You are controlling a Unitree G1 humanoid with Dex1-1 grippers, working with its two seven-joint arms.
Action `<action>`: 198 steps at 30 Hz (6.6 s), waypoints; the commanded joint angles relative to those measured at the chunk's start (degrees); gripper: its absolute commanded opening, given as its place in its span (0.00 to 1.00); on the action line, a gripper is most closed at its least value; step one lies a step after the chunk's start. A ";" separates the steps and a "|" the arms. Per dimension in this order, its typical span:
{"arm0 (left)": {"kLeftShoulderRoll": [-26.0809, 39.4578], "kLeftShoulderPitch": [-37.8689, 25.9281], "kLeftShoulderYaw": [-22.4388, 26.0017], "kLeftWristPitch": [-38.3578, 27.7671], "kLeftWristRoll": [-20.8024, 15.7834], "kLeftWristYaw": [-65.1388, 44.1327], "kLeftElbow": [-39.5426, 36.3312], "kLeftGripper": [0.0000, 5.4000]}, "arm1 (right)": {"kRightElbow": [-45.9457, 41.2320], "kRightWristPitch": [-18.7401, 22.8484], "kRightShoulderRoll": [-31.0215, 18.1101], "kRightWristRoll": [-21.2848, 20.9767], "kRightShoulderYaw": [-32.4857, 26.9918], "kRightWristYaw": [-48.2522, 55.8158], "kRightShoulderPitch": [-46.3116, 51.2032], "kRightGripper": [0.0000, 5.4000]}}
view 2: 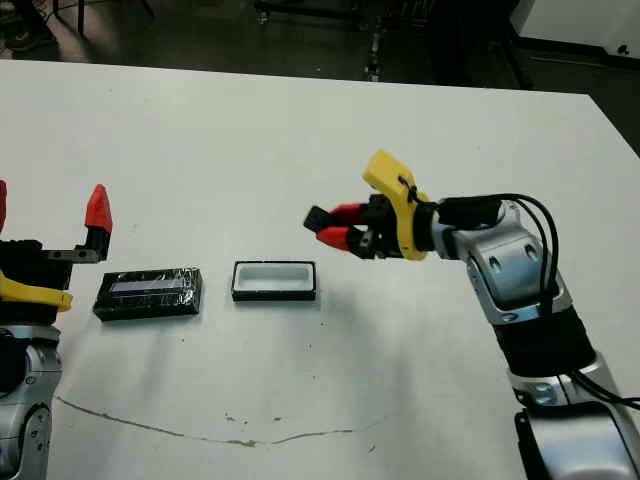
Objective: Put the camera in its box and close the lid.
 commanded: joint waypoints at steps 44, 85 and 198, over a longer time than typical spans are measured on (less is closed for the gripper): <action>-0.42 1.36 0.18 1.83 0.23 1.23 -1.84 1.00 | 52.23 -22.96 12.89 -6.89 10.40 29.22 -24.90 0.31; -0.40 2.49 0.06 0.96 -0.72 1.00 -1.72 1.00 | 45.33 -27.11 13.41 -12.47 11.82 26.26 -18.63 0.31; -0.31 2.88 0.31 0.98 -1.02 0.56 -2.03 1.00 | 42.12 -27.94 11.24 -10.25 1.92 22.82 -20.55 1.00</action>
